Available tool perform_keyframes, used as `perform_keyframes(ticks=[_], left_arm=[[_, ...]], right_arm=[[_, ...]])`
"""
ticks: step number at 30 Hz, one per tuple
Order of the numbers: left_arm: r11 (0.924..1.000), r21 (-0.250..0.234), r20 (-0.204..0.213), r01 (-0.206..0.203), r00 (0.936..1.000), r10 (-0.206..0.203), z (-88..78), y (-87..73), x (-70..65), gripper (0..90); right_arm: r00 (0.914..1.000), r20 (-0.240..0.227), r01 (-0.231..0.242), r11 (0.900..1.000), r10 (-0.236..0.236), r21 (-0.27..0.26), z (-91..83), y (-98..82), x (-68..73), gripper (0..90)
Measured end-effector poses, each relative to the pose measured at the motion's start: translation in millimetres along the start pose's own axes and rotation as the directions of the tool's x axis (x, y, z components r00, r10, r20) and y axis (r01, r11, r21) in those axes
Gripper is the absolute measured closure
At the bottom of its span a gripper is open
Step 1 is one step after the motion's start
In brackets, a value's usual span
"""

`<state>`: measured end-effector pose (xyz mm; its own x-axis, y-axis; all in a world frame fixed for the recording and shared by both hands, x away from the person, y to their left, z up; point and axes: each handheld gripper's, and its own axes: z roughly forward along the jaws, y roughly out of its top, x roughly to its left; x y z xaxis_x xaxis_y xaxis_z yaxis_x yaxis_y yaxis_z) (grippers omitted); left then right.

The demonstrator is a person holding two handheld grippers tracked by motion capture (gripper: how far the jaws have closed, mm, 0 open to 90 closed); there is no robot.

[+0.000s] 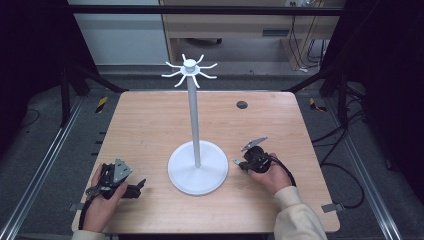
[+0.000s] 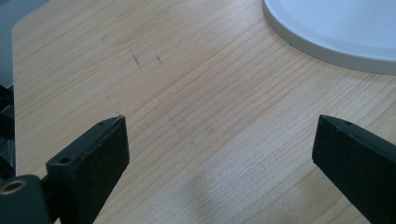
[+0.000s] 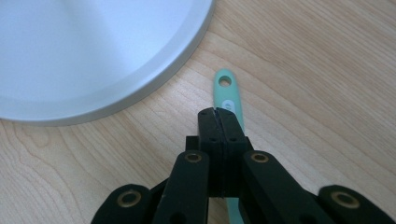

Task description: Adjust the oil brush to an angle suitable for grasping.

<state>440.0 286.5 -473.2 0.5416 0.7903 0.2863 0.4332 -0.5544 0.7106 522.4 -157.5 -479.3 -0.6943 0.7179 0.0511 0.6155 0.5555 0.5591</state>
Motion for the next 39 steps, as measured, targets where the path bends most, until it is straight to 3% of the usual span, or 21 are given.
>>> perform_keyframes(ticks=[6, 12, 22, 30, 39], left_arm=[[1.0000, 0.001, 0.002, 0.002, 1.0000, -0.002, 0.2, -0.4, 0.6, 3.3], [1.0000, 0.002, -0.005, 0.002, 1.0000, -0.002, -0.4, -0.8, 1.6, 3.3], [1.0000, 0.006, -0.007, 0.005, 1.0000, -0.004, 0.0, -1.2, 1.0, 3.3], [1.0000, 0.002, -0.008, 0.010, 0.9999, -0.010, 0.3, -1.3, 0.7, 3.3], [1.0000, 0.008, -0.008, 0.004, 1.0000, -0.004, 0.6, -1.2, 0.7, 3.3]], right_arm=[[0.9999, 0.000, -0.011, 1.000, 0.011, -0.029, -7.1, 0.5, 0.4, 90.0], [0.9997, 0.022, 0.010, 1.000, -0.010, -0.008, -15.2, 1.6, 2.3, 90.0], [0.9962, 0.059, 0.060, 0.994, -0.065, 0.087, -35.4, -9.1, -2.0, 88.9], [0.9953, 0.064, 0.062, 0.986, -0.073, 0.152, -44.2, -14.6, -6.8, 84.3], [0.9971, 0.017, 0.068, 0.969, -0.074, 0.239, -37.6, -17.8, -10.0, 76.5]])
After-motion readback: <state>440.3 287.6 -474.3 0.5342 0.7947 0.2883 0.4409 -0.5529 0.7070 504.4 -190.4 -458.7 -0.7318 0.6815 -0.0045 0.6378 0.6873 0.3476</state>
